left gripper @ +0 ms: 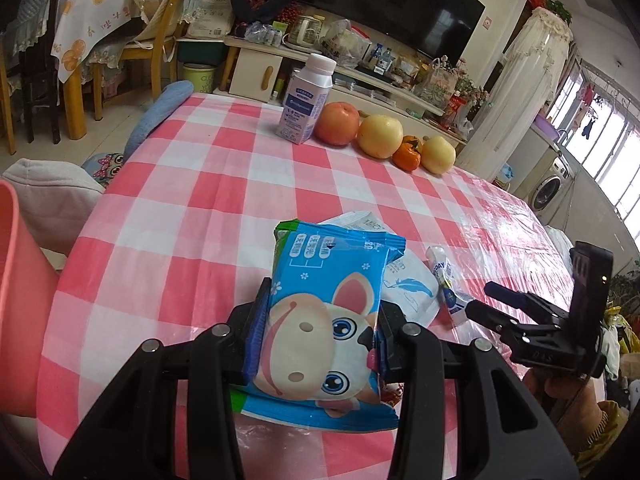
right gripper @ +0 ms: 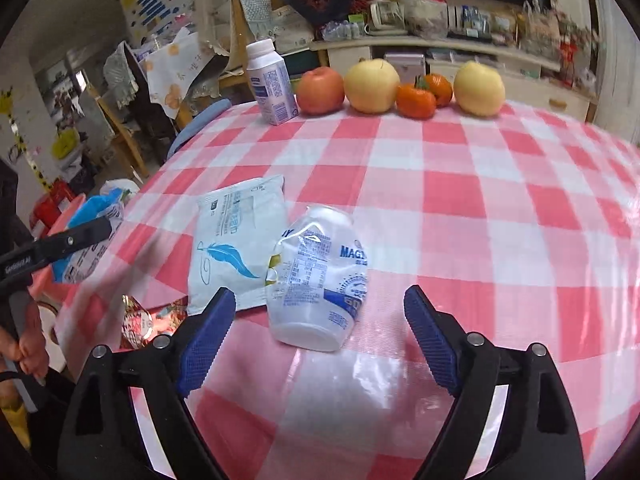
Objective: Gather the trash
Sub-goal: 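Lift the blue packet with the left tool and the bottle with the right tool, then carry the packet and bottle over the pink bucket and open both tools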
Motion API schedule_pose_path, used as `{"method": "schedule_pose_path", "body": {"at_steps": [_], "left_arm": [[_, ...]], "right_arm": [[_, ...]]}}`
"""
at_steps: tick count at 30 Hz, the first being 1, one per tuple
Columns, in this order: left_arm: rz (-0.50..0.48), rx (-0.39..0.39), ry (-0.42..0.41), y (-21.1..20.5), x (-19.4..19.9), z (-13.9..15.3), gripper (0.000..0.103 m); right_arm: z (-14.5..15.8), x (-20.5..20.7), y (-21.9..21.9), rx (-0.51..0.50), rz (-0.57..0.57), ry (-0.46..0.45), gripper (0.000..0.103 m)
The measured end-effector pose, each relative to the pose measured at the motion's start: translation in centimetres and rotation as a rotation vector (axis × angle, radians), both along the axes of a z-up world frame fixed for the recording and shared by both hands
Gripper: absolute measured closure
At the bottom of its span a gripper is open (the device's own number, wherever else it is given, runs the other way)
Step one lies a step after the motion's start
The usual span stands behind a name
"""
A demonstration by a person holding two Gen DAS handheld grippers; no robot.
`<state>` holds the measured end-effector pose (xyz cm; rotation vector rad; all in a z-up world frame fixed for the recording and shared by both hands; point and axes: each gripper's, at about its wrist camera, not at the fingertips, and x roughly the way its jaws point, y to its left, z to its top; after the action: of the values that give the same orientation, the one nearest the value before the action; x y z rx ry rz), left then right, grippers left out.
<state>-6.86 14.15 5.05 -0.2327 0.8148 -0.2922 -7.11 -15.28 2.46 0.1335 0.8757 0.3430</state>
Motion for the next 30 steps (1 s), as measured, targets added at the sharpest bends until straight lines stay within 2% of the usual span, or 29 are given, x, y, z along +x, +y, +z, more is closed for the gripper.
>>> {"method": "schedule_pose_path", "body": {"at_steps": [6,7,9,12,21,27,29,30], "left_arm": [[0.017,0.005,-0.011,0.6,-0.4,0.3,0.059],[0.016,0.007,-0.014,0.6,-0.4,0.3,0.059],[0.017,0.007,-0.015,0.7,-0.3,0.3,0.059],[0.028,0.003,-0.016,1.0,-0.2,0.3,0.059],[0.042,-0.039,-0.058,1.8,-0.4,1.2,0.059],[-0.007,-0.065,0.013,1.5,0.2,0.1,0.059],[-0.015,-0.031,0.047,0.7,0.5,-0.6,0.045],[-0.014,-0.009,0.058,0.3,0.7,-0.9,0.043]], "right_arm": [[-1.3,0.7,0.6,0.043,-0.015,0.036,0.019],[-1.4,0.7,0.8,0.025,-0.021,0.032,0.023],[-1.4,0.7,1.1,-0.004,-0.036,0.021,0.044],[-1.4,0.8,0.9,0.01,-0.049,0.022,0.044],[-0.3,-0.2,1.3,-0.027,-0.05,-0.022,0.045],[1.6,-1.3,2.1,-0.06,-0.032,-0.088,0.045],[2.1,-1.6,2.5,-0.067,-0.021,-0.104,0.045],[2.3,-1.7,2.7,-0.068,-0.014,-0.11,0.045]]}}
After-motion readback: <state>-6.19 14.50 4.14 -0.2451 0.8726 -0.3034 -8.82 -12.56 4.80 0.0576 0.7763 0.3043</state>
